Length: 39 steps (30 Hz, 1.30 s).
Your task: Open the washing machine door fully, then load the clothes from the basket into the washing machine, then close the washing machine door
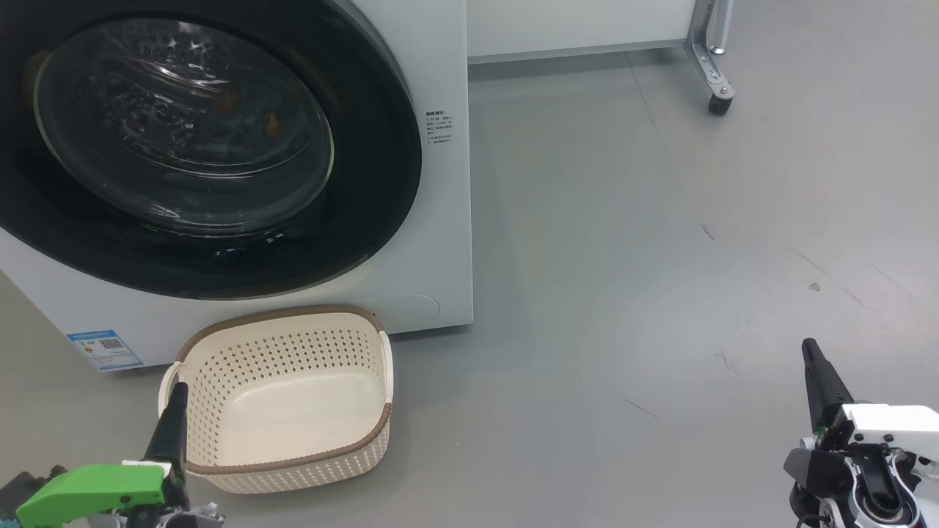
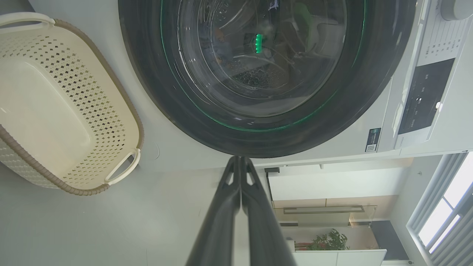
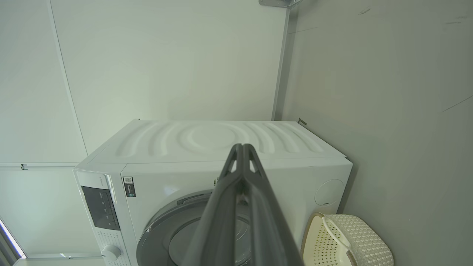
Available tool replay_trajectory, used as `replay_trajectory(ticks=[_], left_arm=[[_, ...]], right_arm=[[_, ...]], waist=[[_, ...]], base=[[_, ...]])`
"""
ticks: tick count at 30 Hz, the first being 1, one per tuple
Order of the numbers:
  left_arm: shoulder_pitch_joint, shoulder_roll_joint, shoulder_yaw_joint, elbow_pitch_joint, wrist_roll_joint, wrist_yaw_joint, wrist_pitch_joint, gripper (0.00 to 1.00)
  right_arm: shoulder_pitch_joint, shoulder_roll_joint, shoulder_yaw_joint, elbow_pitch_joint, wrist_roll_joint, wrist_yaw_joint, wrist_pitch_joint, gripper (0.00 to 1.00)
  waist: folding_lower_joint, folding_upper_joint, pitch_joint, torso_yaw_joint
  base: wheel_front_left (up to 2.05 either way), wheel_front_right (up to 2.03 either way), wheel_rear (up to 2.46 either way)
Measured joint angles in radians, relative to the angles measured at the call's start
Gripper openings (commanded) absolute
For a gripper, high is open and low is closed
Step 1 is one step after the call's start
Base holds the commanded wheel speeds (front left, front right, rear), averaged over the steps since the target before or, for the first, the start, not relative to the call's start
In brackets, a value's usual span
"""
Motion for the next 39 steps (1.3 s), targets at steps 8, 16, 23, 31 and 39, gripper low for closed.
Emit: replay_trajectory(ticks=[8, 16, 23, 31, 39], left_arm=[[-0.001, 0.0, 0.001, 0.0, 0.0, 0.0, 0.003, 0.0], [-0.004, 0.0, 0.002, 0.001, 0.0, 0.0, 0.003, 0.0], [-0.005, 0.0, 0.003, 0.001, 0.0, 0.0, 0.003, 0.0], [-0.005, -0.001, 0.004, 0.001, 0.0, 0.0, 0.004, 0.0], [-0.006, -0.001, 0.005, 0.001, 0.0, 0.0, 0.007, 0.0]], right_arm=[[0.0, 0.0, 0.0, 0.0, 0.0, 0.0, 0.0, 0.0], [0.0, 0.001, -0.001, 0.0, 0.0, 0.0, 0.0, 0.0], [0.0, 0.001, -0.001, 0.0, 0.0, 0.0, 0.0, 0.0], [0.0, 0.002, -0.001, 0.0, 0.0, 0.0, 0.0, 0.0], [0.0, 0.002, -0.002, 0.0, 0.0, 0.0, 0.0, 0.0]], waist=[[0.0, 0.0, 0.0, 0.0], [0.0, 0.0, 0.0, 0.0], [0.0, 0.0, 0.0, 0.0], [0.0, 0.0, 0.0, 0.0], [0.0, 0.0, 0.0, 0.0]], base=[[0.0, 0.0, 0.0], [0.0, 0.0, 0.0], [0.0, 0.0, 0.0], [0.0, 0.0, 0.0], [0.0, 0.0, 0.0]])
